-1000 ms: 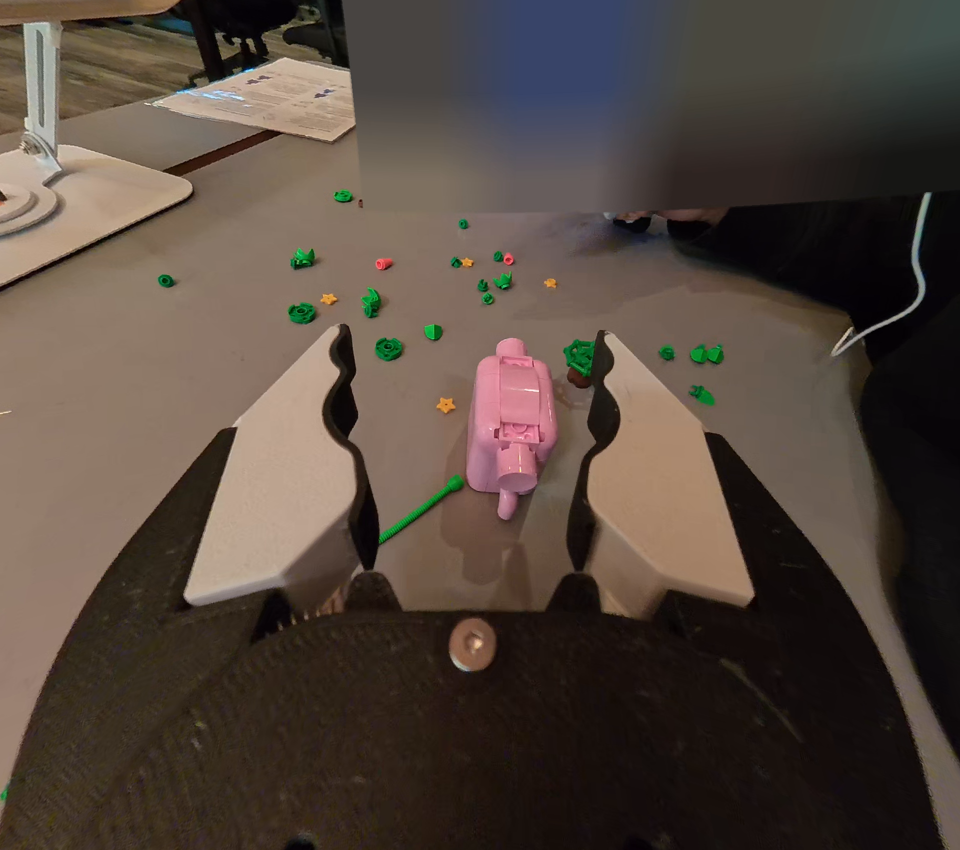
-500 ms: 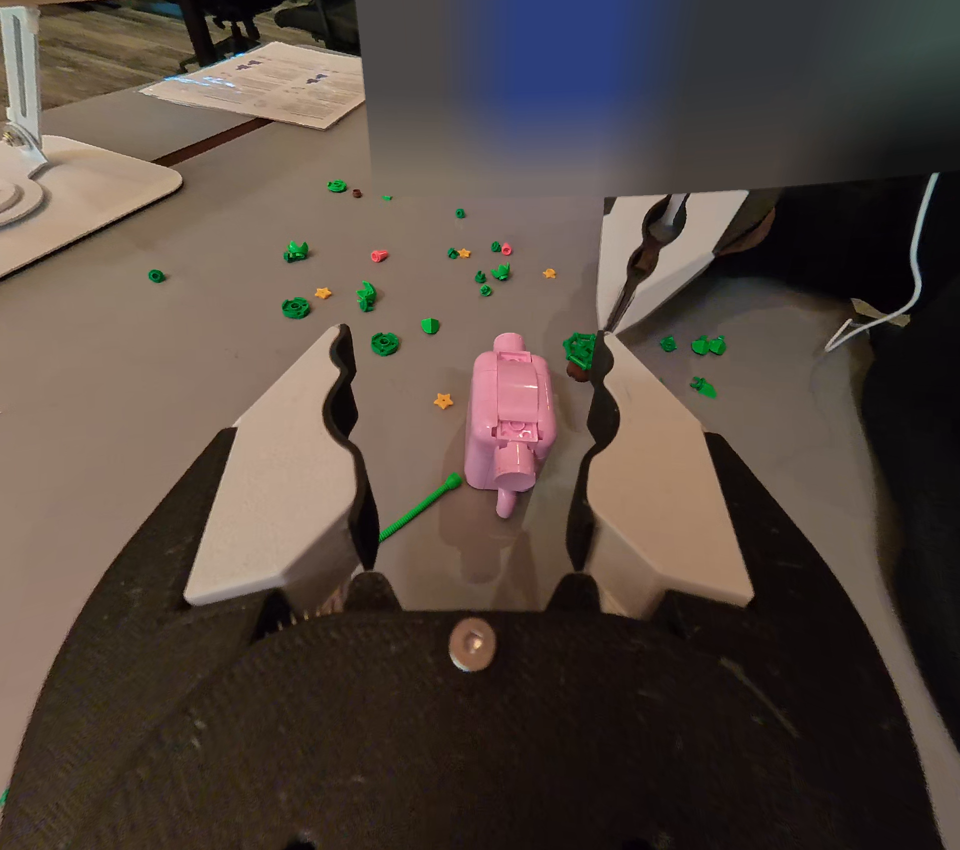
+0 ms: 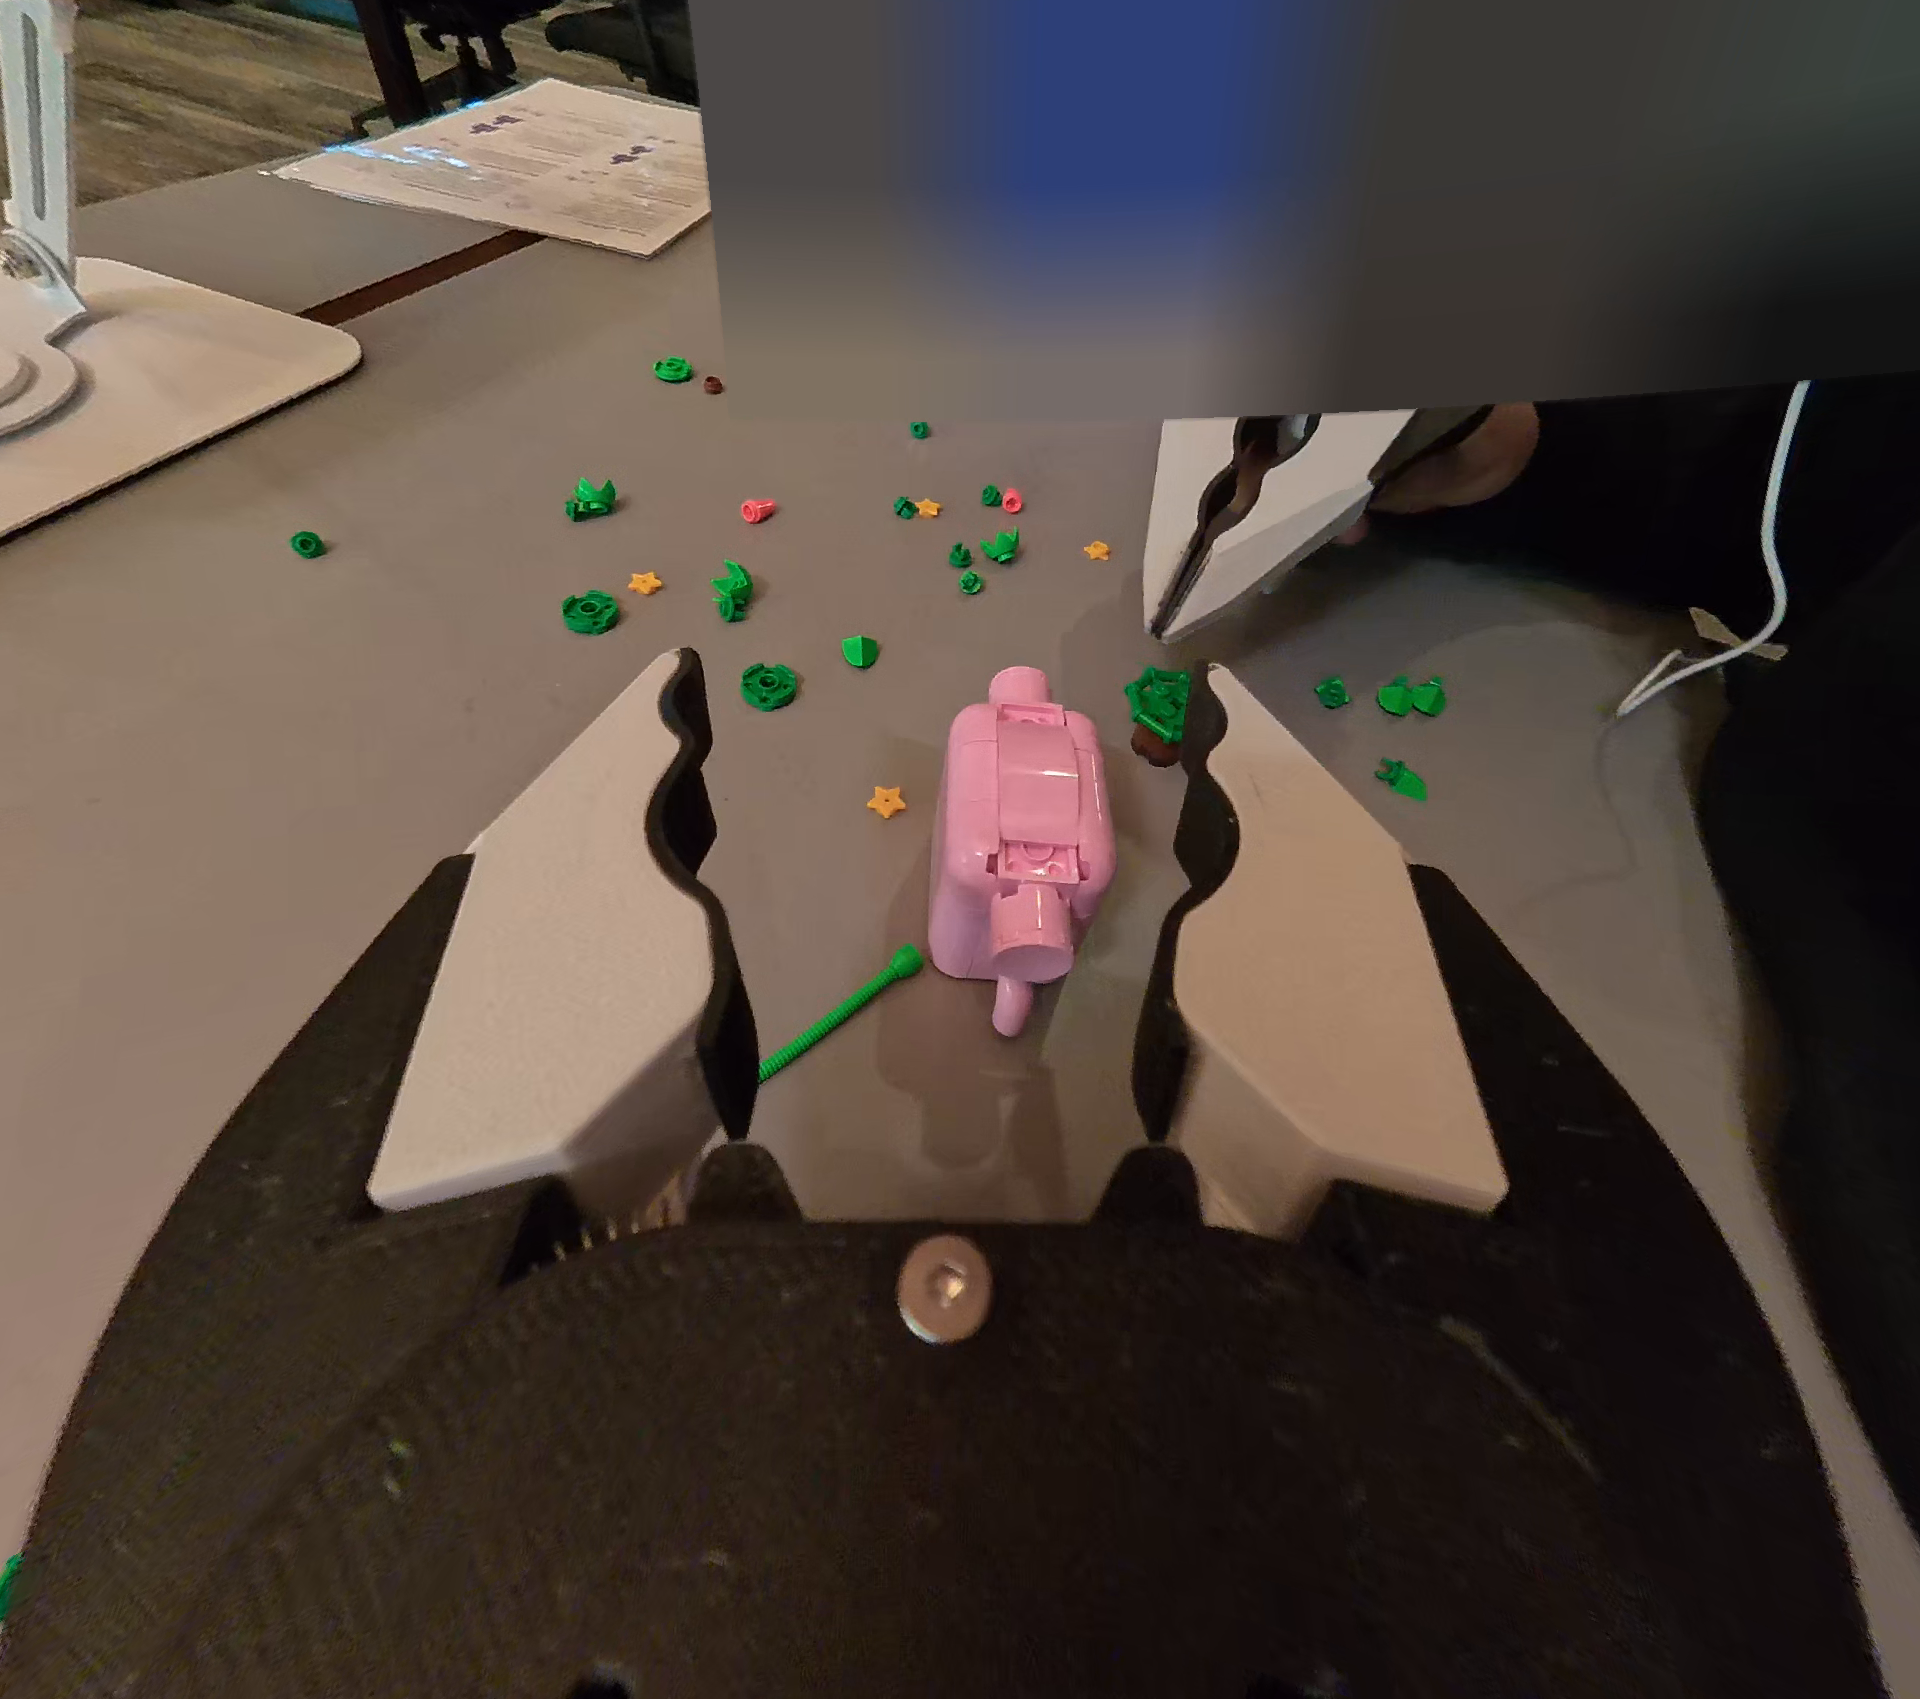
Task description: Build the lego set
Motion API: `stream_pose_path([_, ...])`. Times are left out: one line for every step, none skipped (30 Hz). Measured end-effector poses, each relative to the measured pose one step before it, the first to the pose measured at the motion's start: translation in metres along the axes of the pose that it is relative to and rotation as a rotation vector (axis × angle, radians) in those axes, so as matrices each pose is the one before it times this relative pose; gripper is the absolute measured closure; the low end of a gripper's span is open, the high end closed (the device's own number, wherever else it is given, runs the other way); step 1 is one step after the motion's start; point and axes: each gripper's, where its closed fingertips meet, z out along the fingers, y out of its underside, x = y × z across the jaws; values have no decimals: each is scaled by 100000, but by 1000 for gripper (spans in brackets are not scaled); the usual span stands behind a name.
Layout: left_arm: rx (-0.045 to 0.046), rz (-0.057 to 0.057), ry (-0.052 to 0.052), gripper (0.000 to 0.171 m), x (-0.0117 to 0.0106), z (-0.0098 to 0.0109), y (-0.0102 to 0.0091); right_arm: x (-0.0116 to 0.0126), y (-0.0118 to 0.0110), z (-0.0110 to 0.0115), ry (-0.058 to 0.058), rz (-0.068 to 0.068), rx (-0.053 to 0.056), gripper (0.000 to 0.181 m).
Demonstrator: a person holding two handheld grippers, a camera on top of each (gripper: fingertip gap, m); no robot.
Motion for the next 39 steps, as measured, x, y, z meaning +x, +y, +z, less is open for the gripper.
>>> stream_pose_path([155,-293,40,83,-30,-11,-23,71,-58,-78,-151,908,492,181])
stream_pose_path([168,-298,69,83,-23,-17,-13,91,-51,-76,111,763,520,181])
stream_pose_path([125,-301,81,83,-15,-7,-9,91,-22,-73,175,664,344,181])
stream_pose_path([115,-271,33,83,-19,-19,-15,81,8,-56,150,568,91,181])
stream_pose_path([126,-208,20,83,-26,-19,-16,49,35,-48,20,428,-81,181])
stream_pose_path([94,-175,29,83,-13,-2,-5,48,29,-41,25,333,-47,181])
stream_pose_path([61,-151,23,83,-14,-7,-10,35,-6,-46,-37,291,99,181])
stream_pose_path([32,-116,19,83,2,-1,-5,12,-3,-44,-152,327,171,181])
stream_pose_path([23,-65,11,83,-14,-3,5,18,-3,-39,-238,349,122,181])
stream_pose_path([15,-33,21,83,5,1,-2,25,-6,-52,-137,353,102,181])
stream_pose_path([-11,-47,4,83,-5,-5,1,36,-10,-41,-62,363,198,181])
stream_pose_path([4,-51,-3,83,-6,-3,-1,31,-39,-54,-85,396,314,181])
stream_pose_path([30,-40,17,83,-4,-2,-5,42,-37,-56,-102,466,379,181])
stream_pose_path([24,-56,27,83,-2,-2,-4,50,-52,-72,-165,569,442,181])
stream_pose_path([15,-100,10,83,-12,-4,7,36,-51,-68,-275,624,400,181])
stream_pose_path([45,-110,2,83,-10,-4,-7,24,-18,-68,-362,648,281,181])
stream_pose_path([71,-106,7,83,-19,-6,-11,25,-14,-66,-393,651,214,181])
stream_pose_path([60,-106,35,83,-3,-12,-6,-6,-11,-53,-575,555,145,181])
stream_pose_path([26,-109,7,83,-15,6,2,-66,18,-56,-919,429,11,181])
stream_pose_path([17,-105,9,83,-19,-10,-4,-136,24,-56,-1300,352,-18,181])
stream_pose_path([42,-66,7,83,-4,-1,-6,-123,25,-58,-1300,355,-54,181])
stream_pose_path([54,-19,17,83,-2,-9,-5,-82,29,-50,-930,457,-121,181])
stream_pose_path([31,1,-5,83,3,-7,-1,-54,64,-41,-741,460,-280,181])
stream_pose_path([-16,22,10,83,0,-1,2,-64,74,-36,-731,393,-366,181])
stream_pose_path([-71,-8,20,83,-4,13,4,-64,65,-21,-746,325,-342,181])
stream_pose_path([-69,-43,51,83,7,4,7,-77,54,-9,-804,214,-368,181])
stream_pose_path([-10,-68,39,83,-13,3,7,-86,88,13,-713,147,-512,181])
stream_pose_path([43,-76,10,83,-3,-1,-7,-71,80,29,-595,77,-598,181])
stream_pose_path([56,-77,-5,83,-10,-12,-6,-69,79,26,-512,-50,-533,181])
stream_pose_path([52,-98,30,83,-17,-8,-9,-92,58,41,-519,-190,-430,181])
stream_pose_path([34,-118,38,83,-10,6,1,-102,56,43,-554,-302,-399,181])
stream_pose_path([27,-80,21,83,-10,-6,-5,-113,55,37,-555,-371,-425,181])
stream_pose_path([25,-34,-6,83,-8,-2,-4,-153,60,46,-799,-498,-481,181])
stream_pose_path([-12,-15,19,83,-6,-5,1,-160,65,39,-832,-543,-493,181])
stream_pose_path([-54,-14,13,83,-2,8,14,-109,64,57,-525,-439,-497,181])
stream_pose_path([-40,0,14,83,-11,2,2,-79,55,47,-299,-333,-489,181])
stream_pose_path([-9,-10,12,83,2,-1,1,-57,67,56,-245,-272,-478,181])
stream_pose_path([4,3,3,83,0,0,-1,-89,49,40,-372,-318,-410,181])
stream_pose_path([-17,-2,1,83,0,-1,2,-122,49,36,-634,-450,-379,181])
